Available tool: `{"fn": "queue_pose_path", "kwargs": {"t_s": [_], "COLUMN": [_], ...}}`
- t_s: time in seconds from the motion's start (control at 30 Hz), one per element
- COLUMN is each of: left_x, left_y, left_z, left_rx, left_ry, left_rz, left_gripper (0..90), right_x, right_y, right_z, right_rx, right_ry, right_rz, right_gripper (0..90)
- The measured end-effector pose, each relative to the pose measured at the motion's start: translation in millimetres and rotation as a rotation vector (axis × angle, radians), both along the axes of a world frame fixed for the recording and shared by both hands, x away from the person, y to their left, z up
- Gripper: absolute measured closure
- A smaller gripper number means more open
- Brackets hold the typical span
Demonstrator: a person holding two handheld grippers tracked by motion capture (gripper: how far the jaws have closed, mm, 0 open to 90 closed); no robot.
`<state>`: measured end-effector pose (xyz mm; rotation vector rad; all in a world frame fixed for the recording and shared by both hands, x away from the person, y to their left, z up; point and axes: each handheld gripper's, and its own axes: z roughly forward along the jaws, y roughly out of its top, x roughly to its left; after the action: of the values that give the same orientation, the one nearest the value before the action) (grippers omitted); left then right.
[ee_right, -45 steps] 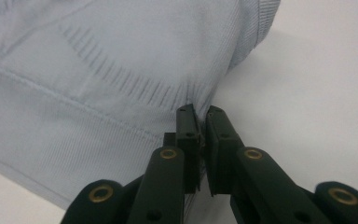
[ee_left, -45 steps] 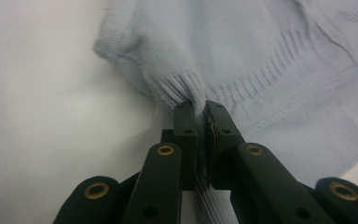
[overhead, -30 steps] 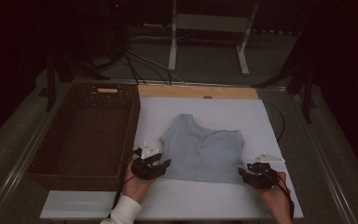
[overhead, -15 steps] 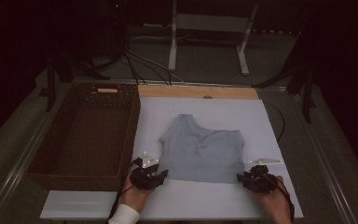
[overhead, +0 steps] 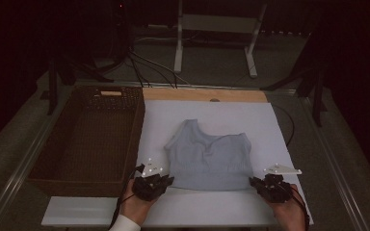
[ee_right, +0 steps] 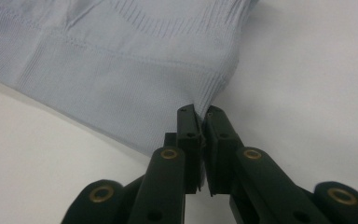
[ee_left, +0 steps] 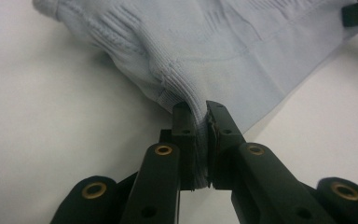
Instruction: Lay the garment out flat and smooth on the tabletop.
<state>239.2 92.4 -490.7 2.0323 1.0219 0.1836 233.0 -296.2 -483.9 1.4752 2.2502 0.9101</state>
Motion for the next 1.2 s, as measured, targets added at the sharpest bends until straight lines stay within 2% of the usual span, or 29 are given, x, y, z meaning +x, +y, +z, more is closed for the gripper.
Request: {"fn": "queue_pose_path", "kwargs": {"t_s": [0.2,0.4,0.57,0.63,0.67,0.73,0.8,0.87,0.97,1.2], "left_x": [-11.6,-24.3,-30.7,-30.6,-29.6,-27.6,-25.4,-22.8,-19.5,-11.8], "left_y": [7.3,13.8,17.5,18.0,18.4,18.4,16.5,14.0,11.4,7.1], "left_z": [2.9,1.0,-0.1,-2.2,-3.3,-2.9,-1.1,-0.3,-0.6,6.0], "left_rx": [-0.023,-0.01,0.005,0.025,0.018,0.008,0.002,-0.008,-0.009,-0.037], "left_ry": [0.016,0.029,0.035,0.025,0.023,0.008,-0.01,-0.017,-0.025,-0.07], "left_rz": [-0.017,-0.026,-0.036,-0.028,-0.029,-0.022,-0.022,-0.02,-0.011,0.015], "left_gripper": [83.7,83.6,83.0,77.6,73.1,63.3,55.2,49.2,44.8,34.9], "right_x": [-14.1,-27.7,-35.5,-37.9,-38.2,-37.2,-34.5,-30.4,-23.2,-3.7], "right_y": [0.8,2.1,7.6,9.1,9.8,10.3,9.3,8.5,9.5,13.3], "right_z": [2.5,2.6,1.5,0.1,-0.7,-1.5,0.2,2.7,4.8,3.1], "right_rx": [0.002,0.006,0.0,-0.003,-0.006,-0.02,-0.002,0.016,0.022,0.013], "right_ry": [-0.005,-0.003,0.016,0.019,0.021,0.004,-0.017,-0.038,-0.073,-0.088], "right_rz": [0.026,0.048,0.082,0.084,0.076,0.051,0.025,0.005,-0.011,-0.018], "right_gripper": [86.1,86.0,86.0,85.3,82.8,72.0,59.5,50.9,47.1,46.2]}}
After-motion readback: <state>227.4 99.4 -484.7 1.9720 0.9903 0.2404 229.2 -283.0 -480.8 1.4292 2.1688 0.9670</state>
